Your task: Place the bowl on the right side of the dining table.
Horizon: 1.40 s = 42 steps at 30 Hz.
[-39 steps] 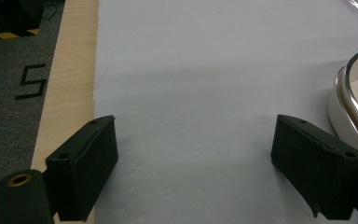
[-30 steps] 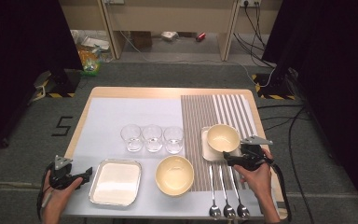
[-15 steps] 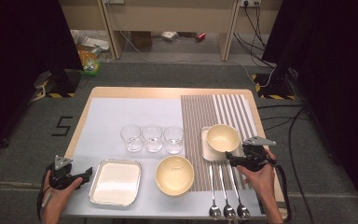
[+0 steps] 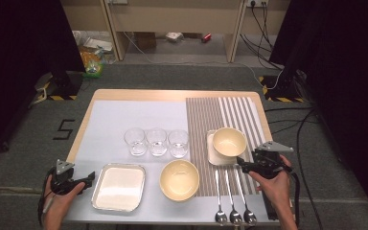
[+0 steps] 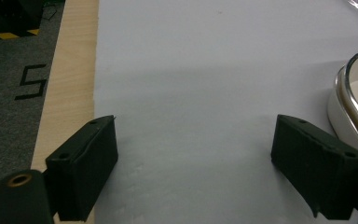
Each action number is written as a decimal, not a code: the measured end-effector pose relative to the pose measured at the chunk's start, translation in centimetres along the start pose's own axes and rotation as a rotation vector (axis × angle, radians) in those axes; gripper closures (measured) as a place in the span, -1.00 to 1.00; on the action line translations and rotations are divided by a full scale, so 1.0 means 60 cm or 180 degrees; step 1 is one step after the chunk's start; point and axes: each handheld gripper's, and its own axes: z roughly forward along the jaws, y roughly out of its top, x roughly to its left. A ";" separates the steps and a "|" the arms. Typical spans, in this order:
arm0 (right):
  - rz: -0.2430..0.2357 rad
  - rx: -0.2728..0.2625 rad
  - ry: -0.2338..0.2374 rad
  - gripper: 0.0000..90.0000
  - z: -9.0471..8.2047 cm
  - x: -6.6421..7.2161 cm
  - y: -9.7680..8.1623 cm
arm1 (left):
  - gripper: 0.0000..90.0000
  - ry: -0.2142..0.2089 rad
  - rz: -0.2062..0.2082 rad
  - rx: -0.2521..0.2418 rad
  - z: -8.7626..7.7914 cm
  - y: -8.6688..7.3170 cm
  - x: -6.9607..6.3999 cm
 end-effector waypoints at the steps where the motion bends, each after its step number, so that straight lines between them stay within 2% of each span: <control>1: -0.0033 0.0001 0.0013 -0.61 -0.003 0.000 -0.001 | -0.70 0.0000 0.0001 -0.0001 0.000 0.000 0.000; 4: -0.0022 -0.0028 0.0025 -0.60 -0.010 0.000 -0.004 | -0.70 0.0002 0.0002 -0.0004 0.000 0.000 0.000; 7: 0.0061 -0.0039 0.0067 -0.58 -0.017 -0.004 -0.014 | -0.70 0.0000 0.0003 -0.0001 0.000 0.000 0.000; 14: 0.0079 -0.0018 0.0058 -0.56 -0.028 -0.010 -0.026 | -0.70 0.0001 0.0002 -0.0003 0.000 0.000 0.000; 29: 0.0008 0.0080 0.0073 -0.54 -0.044 0.000 -0.054 | -0.70 0.0000 0.0000 -0.0005 0.000 0.000 0.000; 35: -0.0087 0.0163 0.0060 -0.52 -0.043 0.007 -0.068 | -0.70 -0.0001 0.0000 -0.0003 0.000 0.000 0.000; 42: -0.0154 0.0209 0.0135 -0.48 -0.045 0.015 -0.076 | -0.70 0.0000 0.0002 -0.0002 0.000 0.000 0.000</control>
